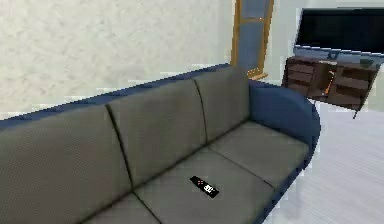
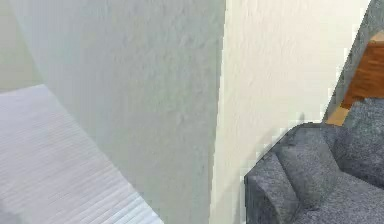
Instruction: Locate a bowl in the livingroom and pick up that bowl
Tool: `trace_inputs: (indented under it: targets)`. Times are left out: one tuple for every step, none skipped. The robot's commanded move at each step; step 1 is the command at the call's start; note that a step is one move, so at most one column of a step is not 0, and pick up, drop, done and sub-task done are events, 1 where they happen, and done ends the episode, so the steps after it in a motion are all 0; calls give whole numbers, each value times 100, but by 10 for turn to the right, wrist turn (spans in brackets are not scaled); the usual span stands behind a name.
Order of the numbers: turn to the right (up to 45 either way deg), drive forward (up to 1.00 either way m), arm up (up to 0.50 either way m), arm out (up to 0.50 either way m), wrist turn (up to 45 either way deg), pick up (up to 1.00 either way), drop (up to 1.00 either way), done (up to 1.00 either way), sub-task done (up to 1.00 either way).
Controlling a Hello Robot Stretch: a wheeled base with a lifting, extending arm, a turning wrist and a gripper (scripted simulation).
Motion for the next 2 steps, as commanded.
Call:
trace_inputs:
  targets:
    - [450, 0, 0, 0, 0, 0, 0, 0, 0]
    - [0, 100, 0, 0, 0, 0, 0, 0, 0]
